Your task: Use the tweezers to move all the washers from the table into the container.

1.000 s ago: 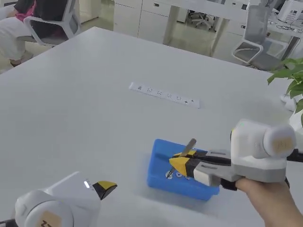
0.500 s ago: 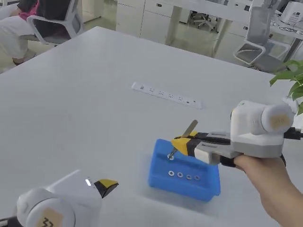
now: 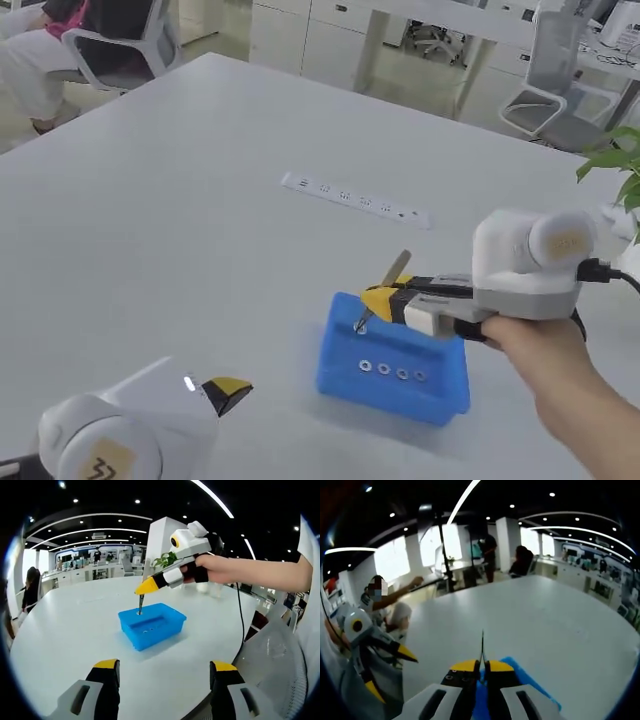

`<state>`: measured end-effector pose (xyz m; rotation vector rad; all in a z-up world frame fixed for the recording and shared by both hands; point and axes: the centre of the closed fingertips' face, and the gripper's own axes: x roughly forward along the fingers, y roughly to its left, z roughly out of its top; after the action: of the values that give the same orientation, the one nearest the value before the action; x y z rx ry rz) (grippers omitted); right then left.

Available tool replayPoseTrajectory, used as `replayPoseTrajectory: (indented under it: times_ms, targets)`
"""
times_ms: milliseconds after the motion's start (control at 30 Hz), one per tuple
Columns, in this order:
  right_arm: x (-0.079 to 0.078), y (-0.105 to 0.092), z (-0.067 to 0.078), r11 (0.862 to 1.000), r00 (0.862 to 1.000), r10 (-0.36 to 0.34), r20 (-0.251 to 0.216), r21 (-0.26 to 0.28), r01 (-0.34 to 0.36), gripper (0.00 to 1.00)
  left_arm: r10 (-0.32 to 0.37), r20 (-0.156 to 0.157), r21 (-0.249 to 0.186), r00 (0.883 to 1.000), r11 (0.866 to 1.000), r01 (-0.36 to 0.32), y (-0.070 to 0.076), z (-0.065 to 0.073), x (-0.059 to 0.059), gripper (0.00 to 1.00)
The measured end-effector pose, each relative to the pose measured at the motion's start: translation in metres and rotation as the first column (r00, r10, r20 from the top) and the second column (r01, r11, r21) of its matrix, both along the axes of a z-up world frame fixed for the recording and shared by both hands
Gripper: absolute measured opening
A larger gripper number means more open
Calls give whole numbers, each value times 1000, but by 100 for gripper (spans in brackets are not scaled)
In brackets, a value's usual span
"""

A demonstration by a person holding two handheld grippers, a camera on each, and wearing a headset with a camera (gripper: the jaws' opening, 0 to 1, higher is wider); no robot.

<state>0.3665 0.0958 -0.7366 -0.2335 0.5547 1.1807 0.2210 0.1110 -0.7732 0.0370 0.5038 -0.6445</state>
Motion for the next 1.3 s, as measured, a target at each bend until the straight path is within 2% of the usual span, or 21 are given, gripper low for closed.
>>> replayPoseTrajectory:
  times_ms: [500, 1300]
  targets:
    - [6, 0, -34, 999, 998, -19, -52, -46, 17, 3, 3, 0, -2, 1000, 1000, -3, 1, -1, 0, 73]
    - [12, 3, -66, 994, 996, -26, -85, -112, 16, 4, 5, -3, -5, 1000, 1000, -5, 2, -1, 1, 73]
